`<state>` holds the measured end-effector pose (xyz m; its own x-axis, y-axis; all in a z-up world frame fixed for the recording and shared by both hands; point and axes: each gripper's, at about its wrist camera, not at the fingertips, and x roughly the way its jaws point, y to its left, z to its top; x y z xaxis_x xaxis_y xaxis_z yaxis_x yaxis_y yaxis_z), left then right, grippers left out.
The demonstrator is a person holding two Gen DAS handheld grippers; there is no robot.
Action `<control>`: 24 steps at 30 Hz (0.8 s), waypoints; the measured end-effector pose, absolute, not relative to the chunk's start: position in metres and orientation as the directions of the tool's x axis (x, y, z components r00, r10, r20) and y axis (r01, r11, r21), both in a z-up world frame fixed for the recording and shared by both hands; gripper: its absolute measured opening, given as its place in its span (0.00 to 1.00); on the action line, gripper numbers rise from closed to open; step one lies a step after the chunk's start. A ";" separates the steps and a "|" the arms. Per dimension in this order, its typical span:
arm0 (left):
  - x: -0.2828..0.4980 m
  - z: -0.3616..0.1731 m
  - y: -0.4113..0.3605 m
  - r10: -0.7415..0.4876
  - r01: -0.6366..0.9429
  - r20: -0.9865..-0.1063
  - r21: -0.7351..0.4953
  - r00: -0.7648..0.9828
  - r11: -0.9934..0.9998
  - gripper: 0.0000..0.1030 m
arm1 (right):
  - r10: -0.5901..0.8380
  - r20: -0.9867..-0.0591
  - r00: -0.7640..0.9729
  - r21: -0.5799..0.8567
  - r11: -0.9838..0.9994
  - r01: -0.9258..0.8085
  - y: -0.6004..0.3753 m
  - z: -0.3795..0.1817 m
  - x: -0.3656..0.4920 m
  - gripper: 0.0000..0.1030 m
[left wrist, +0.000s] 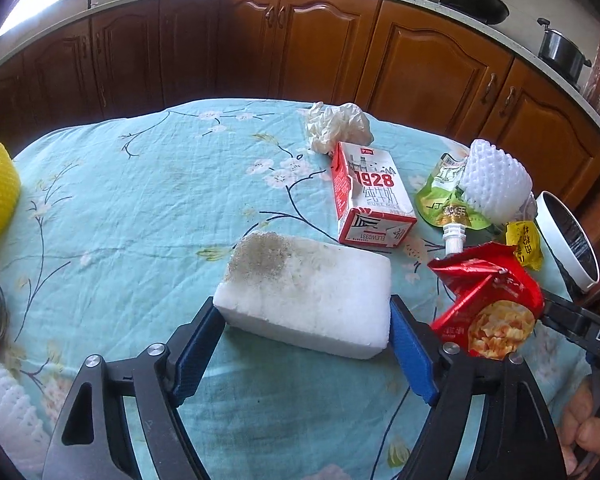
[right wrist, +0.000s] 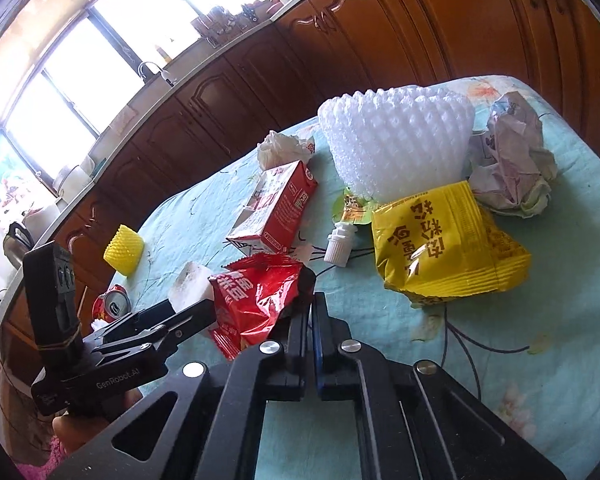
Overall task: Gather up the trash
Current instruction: 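Grasp the white foam block with the left gripper while the right gripper grasps the red chip bag, then carry the foam block and red chip bag with both grippers over the bin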
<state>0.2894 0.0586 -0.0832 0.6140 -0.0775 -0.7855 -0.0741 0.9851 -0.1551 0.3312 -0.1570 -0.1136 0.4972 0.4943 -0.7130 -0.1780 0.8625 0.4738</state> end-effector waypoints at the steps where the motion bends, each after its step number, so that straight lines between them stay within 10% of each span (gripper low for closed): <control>1: 0.288 -0.082 0.056 -0.079 -0.069 -0.782 -0.155 0.618 0.986 0.75 | 0.493 -0.709 0.504 0.473 0.863 -0.178 -0.161 -0.111 0.328 0.01; 24: 0.264 -0.034 -0.063 -0.338 0.240 -0.695 -0.239 0.634 0.941 0.74 | 0.311 -0.666 0.678 0.440 0.898 0.020 -0.301 -0.063 0.245 0.01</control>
